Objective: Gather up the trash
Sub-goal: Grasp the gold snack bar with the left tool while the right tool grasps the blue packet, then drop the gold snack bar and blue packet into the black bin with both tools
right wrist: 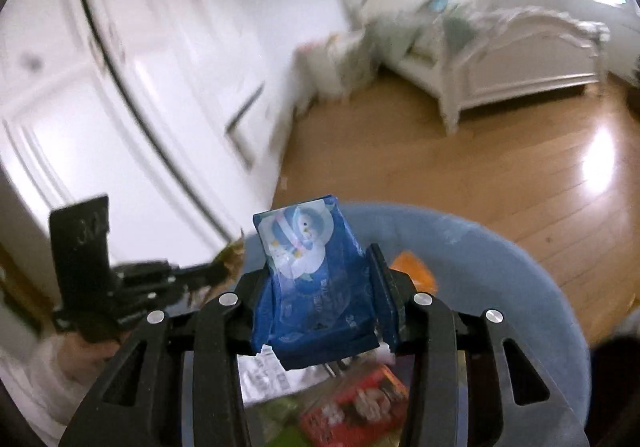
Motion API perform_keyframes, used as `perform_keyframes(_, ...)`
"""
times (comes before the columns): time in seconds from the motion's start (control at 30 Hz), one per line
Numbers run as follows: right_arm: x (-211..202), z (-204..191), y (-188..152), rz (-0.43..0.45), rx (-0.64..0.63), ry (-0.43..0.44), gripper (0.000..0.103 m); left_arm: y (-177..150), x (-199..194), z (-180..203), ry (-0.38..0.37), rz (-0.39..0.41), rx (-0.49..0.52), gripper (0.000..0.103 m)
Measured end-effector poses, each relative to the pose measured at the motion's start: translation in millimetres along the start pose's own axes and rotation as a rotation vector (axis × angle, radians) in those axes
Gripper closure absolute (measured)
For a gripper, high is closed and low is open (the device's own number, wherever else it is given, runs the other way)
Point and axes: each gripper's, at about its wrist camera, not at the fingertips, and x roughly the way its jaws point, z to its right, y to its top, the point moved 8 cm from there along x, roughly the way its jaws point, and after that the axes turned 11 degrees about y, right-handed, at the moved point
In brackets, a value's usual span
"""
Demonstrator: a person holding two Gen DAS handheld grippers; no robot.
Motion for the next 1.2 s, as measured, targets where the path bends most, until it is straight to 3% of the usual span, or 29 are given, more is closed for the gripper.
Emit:
perform_keyframes(0.13,-89,39,-21,0.158,0.046,-0.175,0.061,17,-3,77,-0.115,0.016,0.051,0.099)
perform_keyframes(0.3,-161,103,-63,0.223,0.159,-0.334,0.061,21,20,172,-0.263,-0.016,0.092,0.099)
perform_keyframes(0.43,-202,151,-100,0.249,0.258,-0.405,0.061,14,51,254,-0.375,-0.072,0.123,0.098)
perform_keyframes(0.57,-228,192,-135,0.259,0.342,-0.441,0.061,2,83,303,-0.436,-0.137,0.135,0.098)
perform_keyframes(0.83,-240,266,-179,0.264,0.487,-0.452,0.061,-23,125,351,-0.448,-0.235,0.174,0.098)
perform_keyframes(1.07,-241,285,-190,0.259,0.520,-0.438,0.060,-37,146,368,-0.429,-0.272,0.204,0.098)
perform_keyframes(1.1,-241,286,-190,0.255,0.524,-0.440,0.058,-37,149,370,-0.420,-0.265,0.210,0.094)
perform_keyframes(1.17,-241,289,-190,0.251,0.528,-0.452,0.044,-37,151,372,-0.401,-0.259,0.226,0.086)
perform_keyframes(1.2,-244,291,-189,0.259,0.527,-0.461,0.032,-36,151,369,-0.380,-0.252,0.230,0.060)
